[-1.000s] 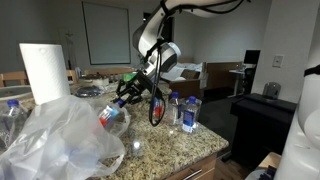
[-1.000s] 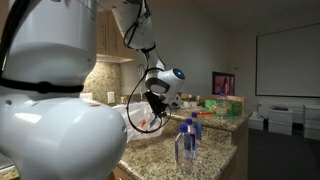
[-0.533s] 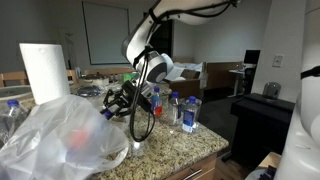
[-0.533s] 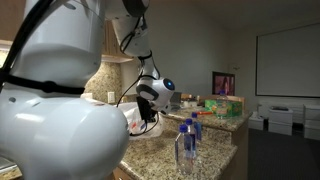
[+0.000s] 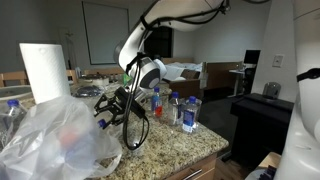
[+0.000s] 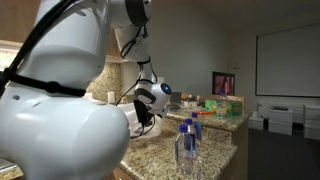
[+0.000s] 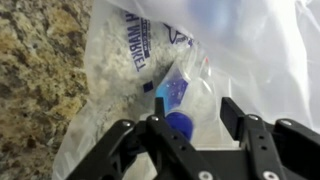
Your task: Pick up the bottles on the counter and put them in the plastic bag
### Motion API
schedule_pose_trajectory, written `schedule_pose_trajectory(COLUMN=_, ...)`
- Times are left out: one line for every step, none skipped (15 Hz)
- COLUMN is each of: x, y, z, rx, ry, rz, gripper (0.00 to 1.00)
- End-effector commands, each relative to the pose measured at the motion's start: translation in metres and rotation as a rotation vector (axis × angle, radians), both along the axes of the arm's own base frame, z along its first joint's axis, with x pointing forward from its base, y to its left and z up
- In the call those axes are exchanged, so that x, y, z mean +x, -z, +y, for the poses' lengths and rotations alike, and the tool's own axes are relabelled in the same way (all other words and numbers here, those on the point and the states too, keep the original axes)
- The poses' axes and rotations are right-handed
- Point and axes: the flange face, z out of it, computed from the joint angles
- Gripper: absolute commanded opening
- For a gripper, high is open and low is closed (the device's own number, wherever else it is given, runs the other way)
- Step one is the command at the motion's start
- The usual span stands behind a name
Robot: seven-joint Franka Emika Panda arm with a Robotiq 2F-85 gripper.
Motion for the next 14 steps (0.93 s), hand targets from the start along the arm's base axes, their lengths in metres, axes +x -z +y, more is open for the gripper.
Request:
schedule_pose_trajectory(x=0.005, y=0.007, z=0.002, rx=-0.033, ry=-0.021, rz=-0.014, gripper=0.91)
schedule_pose_trajectory(x=0.007, y=0.007, z=0.0, rx=-0.037, ry=-0.024, rz=-0.015, gripper=0.98)
schedule_pose_trajectory(x=0.008, y=0.006, z=-0.002, rx=-0.037, ry=-0.025, rz=-0.019, gripper=0.99)
schedule_pose_trajectory(x=0.01, y=0.006, z=-0.003, rx=-0.043, ry=-0.028, rz=-0.022, gripper=1.0)
schedule_pose_trajectory(x=0.011, y=0.003, z=-0.006, rx=-0.047, ry=-0.03, rz=-0.03, gripper=1.0)
schedule_pose_trajectory(x=0.012, y=-0.001, z=-0.011, rx=-0.051, ry=-0.034, rz=-0.037, gripper=1.0)
schedule_pose_trajectory(x=0.013, y=-0.006, z=-0.015, rx=-0.056, ry=-0.035, rz=-0.044, gripper=1.0)
schedule_pose_trajectory(x=0.014, y=-0.011, z=-0.019, rx=-0.058, ry=-0.05, rz=-0.05, gripper=1.0)
schedule_pose_trajectory(x=0.014, y=-0.016, z=-0.024, rx=-0.065, ry=-0.077, rz=-0.051, gripper=1.0)
schedule_pose_trajectory(x=0.014, y=-0.022, z=-0.03, rx=-0.076, ry=-0.11, rz=-0.051, gripper=1.0)
schedule_pose_trajectory(x=0.014, y=-0.029, z=-0.035, rx=-0.09, ry=-0.144, rz=-0.053, gripper=1.0)
schedule_pose_trajectory(x=0.015, y=-0.038, z=-0.04, rx=-0.105, ry=-0.184, rz=-0.054, gripper=1.0)
schedule_pose_trajectory(x=0.015, y=-0.041, z=-0.047, rx=-0.123, ry=-0.223, rz=-0.056, gripper=1.0)
schedule_pose_trajectory(x=0.017, y=-0.054, z=-0.054, rx=-0.147, ry=-0.265, rz=-0.057, gripper=1.0)
